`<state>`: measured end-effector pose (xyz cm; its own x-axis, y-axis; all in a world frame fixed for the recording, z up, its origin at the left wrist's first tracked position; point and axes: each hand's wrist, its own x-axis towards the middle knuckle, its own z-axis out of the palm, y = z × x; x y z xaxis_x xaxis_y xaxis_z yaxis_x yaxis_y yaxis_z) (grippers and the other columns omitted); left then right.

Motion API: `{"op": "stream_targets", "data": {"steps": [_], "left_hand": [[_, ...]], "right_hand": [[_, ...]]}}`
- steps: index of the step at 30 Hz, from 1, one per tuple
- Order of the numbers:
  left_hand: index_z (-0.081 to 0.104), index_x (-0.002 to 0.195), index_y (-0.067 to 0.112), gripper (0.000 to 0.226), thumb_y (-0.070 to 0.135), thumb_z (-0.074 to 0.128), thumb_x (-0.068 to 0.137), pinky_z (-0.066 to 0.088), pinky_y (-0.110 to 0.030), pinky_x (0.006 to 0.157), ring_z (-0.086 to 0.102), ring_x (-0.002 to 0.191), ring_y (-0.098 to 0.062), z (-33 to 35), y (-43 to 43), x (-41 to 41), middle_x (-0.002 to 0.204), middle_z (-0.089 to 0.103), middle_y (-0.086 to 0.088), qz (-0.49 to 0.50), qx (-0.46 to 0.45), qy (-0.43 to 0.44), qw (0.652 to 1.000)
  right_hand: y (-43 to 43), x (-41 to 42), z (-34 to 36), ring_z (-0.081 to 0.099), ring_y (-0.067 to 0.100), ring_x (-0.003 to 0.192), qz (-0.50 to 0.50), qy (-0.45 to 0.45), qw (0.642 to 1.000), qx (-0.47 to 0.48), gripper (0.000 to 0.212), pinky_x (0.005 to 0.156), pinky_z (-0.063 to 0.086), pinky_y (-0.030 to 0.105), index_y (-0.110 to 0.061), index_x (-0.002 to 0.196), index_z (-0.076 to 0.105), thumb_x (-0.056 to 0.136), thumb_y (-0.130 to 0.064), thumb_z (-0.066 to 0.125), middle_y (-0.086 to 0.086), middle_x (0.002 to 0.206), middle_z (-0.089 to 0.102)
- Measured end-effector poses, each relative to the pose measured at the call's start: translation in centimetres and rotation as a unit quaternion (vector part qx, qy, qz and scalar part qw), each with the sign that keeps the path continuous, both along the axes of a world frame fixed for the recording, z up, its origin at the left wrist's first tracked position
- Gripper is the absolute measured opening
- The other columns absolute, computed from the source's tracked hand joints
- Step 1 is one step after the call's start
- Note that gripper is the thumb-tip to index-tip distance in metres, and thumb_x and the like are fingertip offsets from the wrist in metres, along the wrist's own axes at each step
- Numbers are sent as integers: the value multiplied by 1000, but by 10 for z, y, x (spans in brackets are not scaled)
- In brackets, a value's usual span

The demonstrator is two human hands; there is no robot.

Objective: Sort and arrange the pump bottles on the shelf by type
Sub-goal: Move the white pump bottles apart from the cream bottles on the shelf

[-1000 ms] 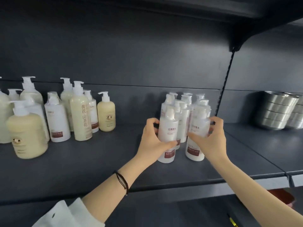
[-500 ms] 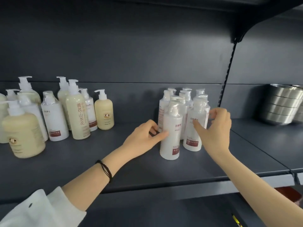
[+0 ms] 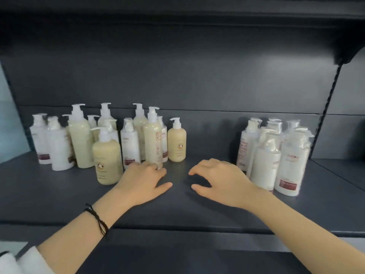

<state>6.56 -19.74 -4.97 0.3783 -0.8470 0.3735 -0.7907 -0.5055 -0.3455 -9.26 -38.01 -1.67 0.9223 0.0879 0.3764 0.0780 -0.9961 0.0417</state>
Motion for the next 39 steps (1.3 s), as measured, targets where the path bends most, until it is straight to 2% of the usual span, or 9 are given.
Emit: {"op": "stream_targets", "data": {"steps": [5, 10, 17, 22, 27, 29, 32, 35, 39], "left_hand": [[60, 113, 28, 78, 71, 4, 78, 38, -31, 60, 56, 89, -14, -2, 95, 32, 98, 62, 8, 30, -11, -5, 999], [61, 112, 30, 73, 71, 9, 80, 40, -32, 66, 57, 90, -15, 3, 186, 77, 96, 63, 7, 65, -5, -17, 998], [68, 93, 25, 67, 67, 18, 79, 31, -32, 63, 59, 82, -19, 4, 280, 139, 87, 66, 4, 131, 12, -60, 990], [63, 110, 23, 48, 59, 38, 90, 37, -33, 70, 57, 92, -20, 10, 311, 181, 96, 64, 3, 176, -50, -33, 983], [47, 132, 24, 49, 53, 39, 94, 46, -35, 84, 54, 113, -19, 15, 319, 218, 126, 56, 3, 195, -169, 59, 964], [40, 137, 24, 52, 52, 43, 94, 46, -37, 89, 50, 121, -19, 17, 315, 238, 138, 47, 2, 204, -240, 165, 935], [31, 143, 22, 64, 45, 58, 89, 43, -41, 101, 45, 127, -23, 15, 306, 279, 147, 36, -4, 162, -392, 362, 830], [22, 148, 20, 82, 35, 70, 83, 37, -44, 108, 38, 134, -26, 12, 293, 312, 151, 28, -7, 133, -463, 426, 766], [21, 148, 22, 90, 29, 77, 78, 39, -40, 106, 44, 130, -23, 6, 278, 340, 145, 40, -5, 90, -491, 485, 719]], "right_hand": [[73, 53, -3, 48, 9, 118, 50, 12, 999, 6, 43, 90, 43, 29, -34, 133, 48, 93, -49, 44, -14, 130, 53], [163, 106, -13, 51, 13, 111, 92, 18, 995, 11, 41, 84, 50, 36, -29, 129, 50, 93, -48, 45, -9, 124, 56], [257, 178, -27, 53, 17, 108, 63, 12, 996, 56, 40, 81, 49, 36, -26, 128, 49, 93, -46, 47, -4, 119, 56], [292, 223, -24, 50, 17, 116, 28, 10, 989, 146, 52, 89, 49, 36, -26, 139, 39, 92, -45, 51, -3, 132, 50], [307, 273, -17, 47, 8, 111, 11, -32, 947, 320, 64, 90, 36, 19, -23, 144, 32, 88, -31, 63, -2, 139, 43], [312, 295, -18, 44, 9, 119, 7, -48, 929, 366, 71, 94, 33, 18, -21, 146, 28, 87, -30, 67, -3, 142, 39], [322, 328, -24, 42, 10, 124, 5, -80, 908, 412, 77, 95, 33, 18, -21, 145, 25, 84, -28, 70, -4, 140, 38], [332, 353, -32, 42, 6, 116, -4, -113, 895, 431, 83, 87, 40, 11, -19, 145, 22, 80, -26, 73, -8, 135, 37], [333, 377, -42, 43, 12, 124, 2, -145, 883, 446, 84, 106, 39, 33, -18, 142, 25, 76, -24, 75, -4, 135, 43]]}}
